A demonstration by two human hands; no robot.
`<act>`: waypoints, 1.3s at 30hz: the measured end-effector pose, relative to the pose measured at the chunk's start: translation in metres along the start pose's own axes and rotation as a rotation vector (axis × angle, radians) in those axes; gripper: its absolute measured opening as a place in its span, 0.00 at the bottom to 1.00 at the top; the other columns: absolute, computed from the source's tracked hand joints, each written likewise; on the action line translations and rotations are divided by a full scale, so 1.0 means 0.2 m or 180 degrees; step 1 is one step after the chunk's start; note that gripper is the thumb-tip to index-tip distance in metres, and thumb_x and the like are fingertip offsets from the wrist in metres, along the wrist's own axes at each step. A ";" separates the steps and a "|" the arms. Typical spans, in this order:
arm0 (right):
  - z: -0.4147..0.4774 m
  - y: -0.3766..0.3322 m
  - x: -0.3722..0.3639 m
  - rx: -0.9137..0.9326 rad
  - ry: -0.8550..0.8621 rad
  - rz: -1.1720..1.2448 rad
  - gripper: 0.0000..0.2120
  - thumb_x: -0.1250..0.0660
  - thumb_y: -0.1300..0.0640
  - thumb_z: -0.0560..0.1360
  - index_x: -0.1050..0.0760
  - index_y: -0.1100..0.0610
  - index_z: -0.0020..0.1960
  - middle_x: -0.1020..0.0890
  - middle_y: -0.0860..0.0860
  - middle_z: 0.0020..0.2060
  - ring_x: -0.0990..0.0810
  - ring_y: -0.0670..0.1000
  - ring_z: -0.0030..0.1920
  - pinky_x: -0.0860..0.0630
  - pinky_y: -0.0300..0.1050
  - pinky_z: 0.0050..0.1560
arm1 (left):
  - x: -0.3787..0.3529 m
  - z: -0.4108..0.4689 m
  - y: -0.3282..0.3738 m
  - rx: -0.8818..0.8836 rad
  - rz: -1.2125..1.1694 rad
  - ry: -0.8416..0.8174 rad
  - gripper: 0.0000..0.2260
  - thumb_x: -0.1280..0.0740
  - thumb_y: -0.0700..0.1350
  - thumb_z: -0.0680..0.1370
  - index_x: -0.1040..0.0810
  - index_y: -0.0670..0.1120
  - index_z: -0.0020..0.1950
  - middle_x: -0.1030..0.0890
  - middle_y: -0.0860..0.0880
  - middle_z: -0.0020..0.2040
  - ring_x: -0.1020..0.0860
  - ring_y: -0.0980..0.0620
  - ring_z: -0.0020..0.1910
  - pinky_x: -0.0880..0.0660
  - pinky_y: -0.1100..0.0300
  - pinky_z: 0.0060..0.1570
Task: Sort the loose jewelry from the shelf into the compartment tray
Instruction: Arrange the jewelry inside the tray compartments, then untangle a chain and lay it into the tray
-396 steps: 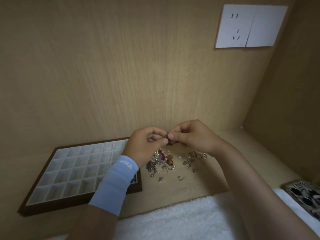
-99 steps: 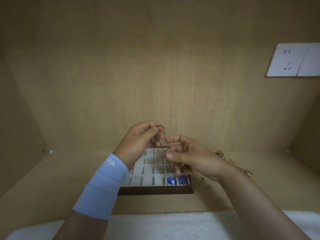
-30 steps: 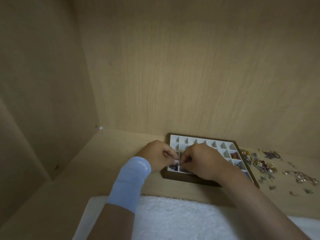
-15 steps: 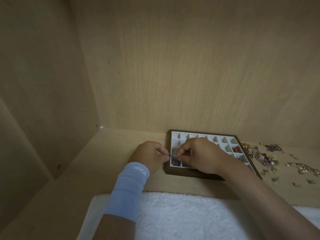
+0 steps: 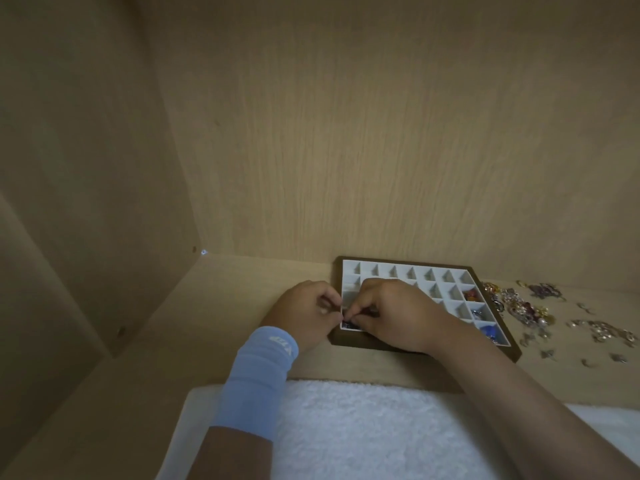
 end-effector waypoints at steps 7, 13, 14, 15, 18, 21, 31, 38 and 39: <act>-0.04 0.02 0.13 -0.0164 -0.0017 0.0463 0.08 0.32 0.55 0.79 0.16 0.47 0.54 0.19 0.39 0.46 0.22 0.40 0.47 0.26 0.36 0.51 | -0.04 0.00 0.07 -0.0145 0.0461 0.0358 0.06 0.31 0.46 0.74 0.23 0.54 0.50 0.26 0.55 0.51 0.28 0.54 0.53 0.28 0.59 0.54; -0.25 0.36 0.42 -0.0743 0.0263 0.0401 0.07 0.33 0.54 0.79 0.17 0.47 0.54 0.19 0.40 0.50 0.22 0.41 0.50 0.26 0.39 0.54 | -0.15 0.06 0.35 -0.0526 0.0513 0.0269 0.05 0.36 0.47 0.78 0.22 0.55 0.51 0.27 0.60 0.47 0.28 0.57 0.51 0.30 0.63 0.51; -0.29 0.44 0.46 -0.0860 0.0343 0.0318 0.07 0.33 0.54 0.79 0.16 0.47 0.53 0.18 0.41 0.49 0.21 0.42 0.49 0.26 0.38 0.52 | -0.19 0.09 0.42 -0.0602 0.0473 0.0184 0.05 0.36 0.48 0.78 0.22 0.56 0.52 0.26 0.60 0.48 0.27 0.58 0.52 0.29 0.62 0.52; -0.34 0.51 0.50 -0.0966 0.0410 0.0232 0.06 0.32 0.54 0.78 0.16 0.47 0.51 0.17 0.41 0.48 0.21 0.42 0.46 0.26 0.38 0.49 | -0.24 0.11 0.49 -0.0672 0.0422 0.0106 0.05 0.36 0.48 0.79 0.22 0.57 0.52 0.26 0.60 0.49 0.27 0.58 0.52 0.29 0.62 0.53; -0.45 0.70 0.54 -0.1253 0.0385 -0.0025 0.05 0.30 0.55 0.76 0.17 0.46 0.45 0.18 0.40 0.42 0.21 0.44 0.40 0.25 0.40 0.42 | -0.42 0.18 0.69 -0.0774 0.0313 -0.0124 0.06 0.36 0.49 0.79 0.21 0.57 0.53 0.25 0.58 0.52 0.27 0.56 0.53 0.28 0.58 0.56; -0.52 0.82 0.54 -0.1364 0.0178 -0.0328 0.03 0.28 0.54 0.74 0.16 0.46 0.44 0.18 0.41 0.41 0.20 0.46 0.44 0.22 0.44 0.46 | -0.60 0.24 0.81 -0.0817 0.0489 -0.0242 0.07 0.36 0.50 0.78 0.20 0.56 0.54 0.23 0.55 0.55 0.28 0.52 0.59 0.29 0.53 0.60; -0.47 0.91 0.43 -0.0840 -0.0100 -0.0383 0.08 0.30 0.51 0.74 0.15 0.42 0.51 0.26 0.40 0.39 0.20 0.47 0.50 0.23 0.44 0.49 | -0.85 0.32 0.83 -0.0710 0.0775 -0.0011 0.12 0.35 0.49 0.75 0.22 0.53 0.58 0.25 0.53 0.59 0.33 0.51 0.62 0.31 0.54 0.63; -0.44 0.95 0.42 -0.0956 0.0047 -0.0170 0.05 0.30 0.50 0.75 0.16 0.47 0.43 0.18 0.44 0.39 0.20 0.46 0.42 0.27 0.42 0.41 | -0.86 0.33 0.79 -0.0767 0.0650 0.0106 0.12 0.35 0.52 0.76 0.23 0.55 0.59 0.24 0.56 0.57 0.32 0.55 0.59 0.29 0.55 0.60; -0.45 0.96 0.43 -0.0991 0.0112 -0.0007 0.05 0.30 0.52 0.75 0.17 0.47 0.42 0.18 0.43 0.38 0.21 0.45 0.41 0.27 0.42 0.40 | -0.86 0.34 0.79 -0.0775 0.0649 0.0129 0.12 0.35 0.52 0.76 0.23 0.55 0.59 0.24 0.56 0.57 0.31 0.55 0.58 0.29 0.55 0.60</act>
Point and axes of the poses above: each hand's wrist, its own z-axis towards the middle knuckle, its own x-axis out of the back of the hand, y = z × x, the point moved 1 cm from there along z, towards the middle knuckle
